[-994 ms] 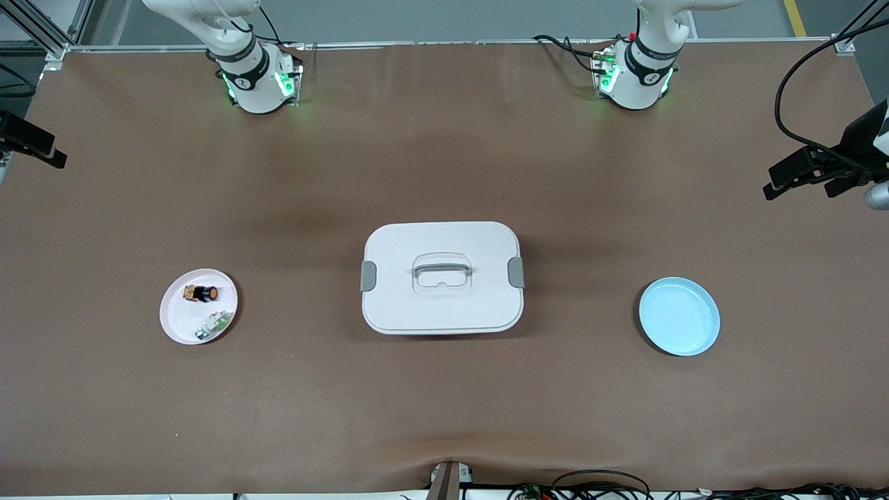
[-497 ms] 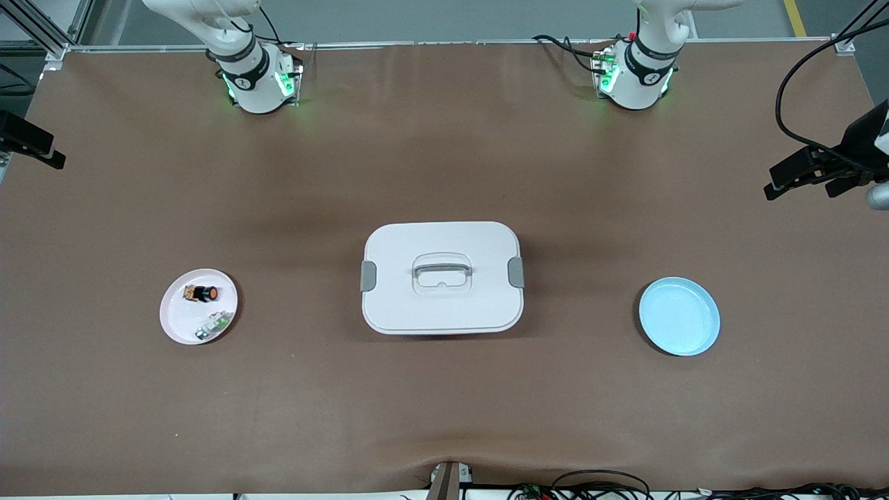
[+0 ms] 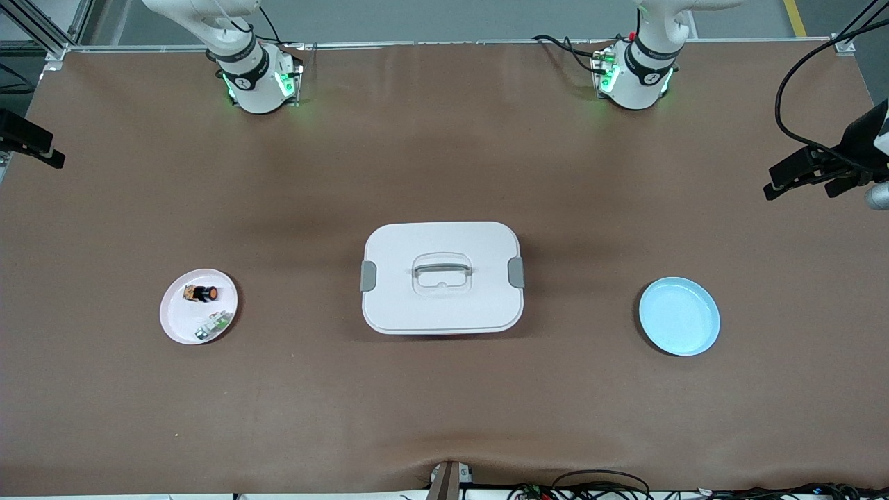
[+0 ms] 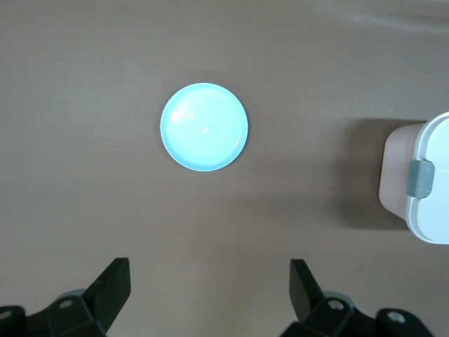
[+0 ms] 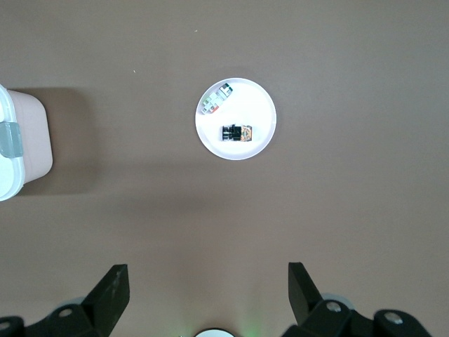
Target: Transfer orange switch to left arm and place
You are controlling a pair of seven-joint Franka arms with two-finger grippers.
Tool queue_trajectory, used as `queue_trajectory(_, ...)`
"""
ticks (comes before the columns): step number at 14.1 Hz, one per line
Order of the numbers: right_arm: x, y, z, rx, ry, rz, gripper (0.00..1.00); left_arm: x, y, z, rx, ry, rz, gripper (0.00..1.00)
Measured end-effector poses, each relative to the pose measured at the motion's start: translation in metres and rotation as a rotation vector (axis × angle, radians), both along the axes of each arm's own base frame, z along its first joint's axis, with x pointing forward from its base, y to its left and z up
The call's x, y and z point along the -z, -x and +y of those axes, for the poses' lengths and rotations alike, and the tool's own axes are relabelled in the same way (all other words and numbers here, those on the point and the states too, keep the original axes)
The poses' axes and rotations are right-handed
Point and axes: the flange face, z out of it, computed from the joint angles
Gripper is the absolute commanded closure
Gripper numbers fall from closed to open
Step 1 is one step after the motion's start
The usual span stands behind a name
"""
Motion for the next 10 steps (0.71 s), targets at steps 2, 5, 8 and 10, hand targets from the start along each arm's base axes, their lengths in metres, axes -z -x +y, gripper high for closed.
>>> queue_trajectory(2, 0.0000, 0.0000, 0.0000, 0.000, 0.000, 0.000, 0.00, 0.0000, 0.0000, -0.0003, 0.001, 0.000, 0.000, 0.00)
queue_trajectory(5, 0.0000, 0.0000, -0.0001, 0.000, 0.000, 0.000, 0.00, 0.0002, 0.0000, -0.0035, 0.006, 0.000, 0.000, 0.00)
queue_trajectory(8, 0.0000, 0.0000, -0.0004, 0.000, 0.001, 0.000, 0.00, 0.0002, 0.0001, -0.0060, 0.009, 0.000, 0.000, 0.00)
queue_trajectory(10, 0.0000, 0.0000, -0.0004, 0.000, 0.001, 0.000, 0.00, 0.0002, 0.0000, -0.0046, 0.007, 0.000, 0.000, 0.00)
